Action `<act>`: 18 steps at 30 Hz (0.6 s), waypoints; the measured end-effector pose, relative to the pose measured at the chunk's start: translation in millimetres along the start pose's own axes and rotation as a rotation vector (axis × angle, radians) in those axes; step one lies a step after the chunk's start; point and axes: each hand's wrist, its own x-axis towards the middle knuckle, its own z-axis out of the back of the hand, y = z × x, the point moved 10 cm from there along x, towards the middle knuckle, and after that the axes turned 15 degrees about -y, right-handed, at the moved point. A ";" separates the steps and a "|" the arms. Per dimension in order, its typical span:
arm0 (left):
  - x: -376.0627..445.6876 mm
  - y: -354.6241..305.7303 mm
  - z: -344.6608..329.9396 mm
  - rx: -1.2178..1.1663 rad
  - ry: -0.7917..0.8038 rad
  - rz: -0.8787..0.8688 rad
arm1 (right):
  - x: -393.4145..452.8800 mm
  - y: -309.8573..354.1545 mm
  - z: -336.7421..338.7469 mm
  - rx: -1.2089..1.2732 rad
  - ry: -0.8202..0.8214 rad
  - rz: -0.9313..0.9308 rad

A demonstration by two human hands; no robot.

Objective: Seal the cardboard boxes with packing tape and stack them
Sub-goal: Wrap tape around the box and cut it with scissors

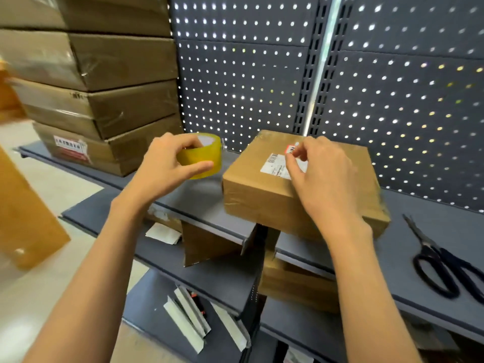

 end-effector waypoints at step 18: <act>8.0 -1.6 -28.2 0.037 -0.029 -0.101 | -3.5 -0.6 -3.7 -0.053 0.008 -0.010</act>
